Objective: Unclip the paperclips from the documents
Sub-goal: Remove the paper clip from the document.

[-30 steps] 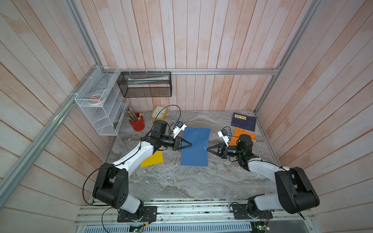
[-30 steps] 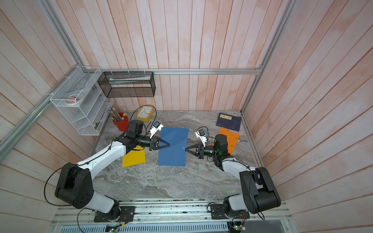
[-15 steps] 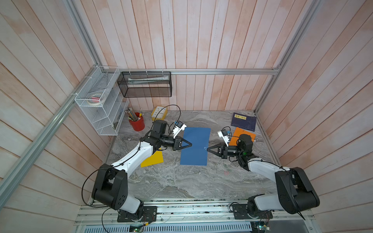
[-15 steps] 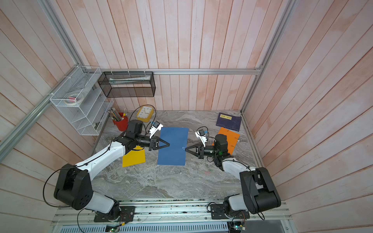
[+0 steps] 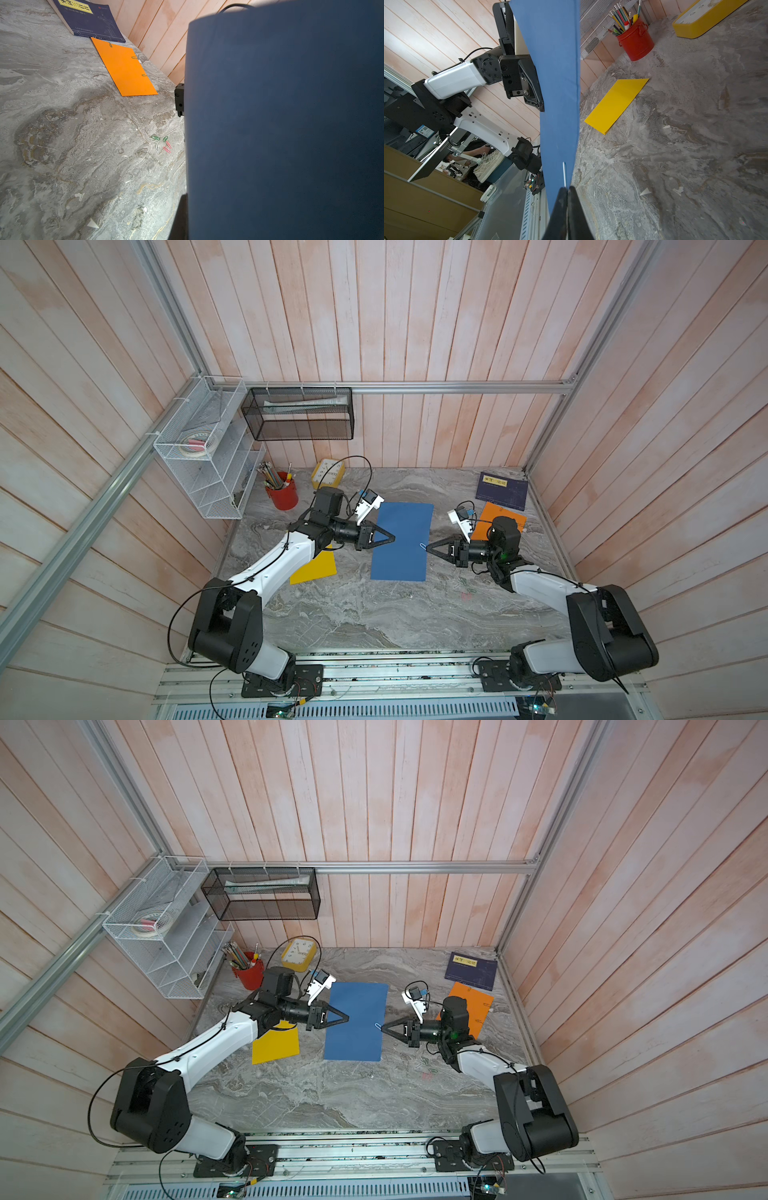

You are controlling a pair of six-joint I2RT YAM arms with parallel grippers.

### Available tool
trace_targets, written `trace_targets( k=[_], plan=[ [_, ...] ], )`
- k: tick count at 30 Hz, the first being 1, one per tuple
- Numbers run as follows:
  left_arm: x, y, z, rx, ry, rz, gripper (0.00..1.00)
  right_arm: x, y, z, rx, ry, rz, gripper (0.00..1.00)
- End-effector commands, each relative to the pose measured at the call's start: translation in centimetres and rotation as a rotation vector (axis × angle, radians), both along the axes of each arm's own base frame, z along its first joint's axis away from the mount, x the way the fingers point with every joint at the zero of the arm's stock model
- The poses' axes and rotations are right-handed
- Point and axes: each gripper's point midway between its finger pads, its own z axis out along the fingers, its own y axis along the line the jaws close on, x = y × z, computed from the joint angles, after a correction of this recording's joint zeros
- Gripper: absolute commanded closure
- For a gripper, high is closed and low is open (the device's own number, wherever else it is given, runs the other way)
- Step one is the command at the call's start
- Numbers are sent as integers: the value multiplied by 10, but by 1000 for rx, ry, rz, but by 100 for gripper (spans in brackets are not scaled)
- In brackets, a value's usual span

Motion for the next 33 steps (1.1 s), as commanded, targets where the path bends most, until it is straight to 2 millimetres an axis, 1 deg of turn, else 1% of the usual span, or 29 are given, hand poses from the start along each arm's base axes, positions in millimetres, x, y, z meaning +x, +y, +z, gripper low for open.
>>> trace_targets(
  k=[1,10,14,18,29,33],
  plan=[
    [2,5,14,-10,-52,15,100,-1,-7,-3,-6,0,-17,93],
    [1,6,14,-10,-53,16,100,-1,-7,-3,-7,1,-18,93],
    [1,6,14,-10,-53,16,100,-2,-8,-3,-7,2,-18,97],
    [1,7,14,-9,-51,18,100,-2,-8,-3,-7,0,-22,98],
    [4,8,14,-5,-54,28,100,-2,-18,-5,-16,19,-75,99],
    [5,8,13,-3,-55,33,100,1,-23,-13,-43,55,-126,99]
  ],
)
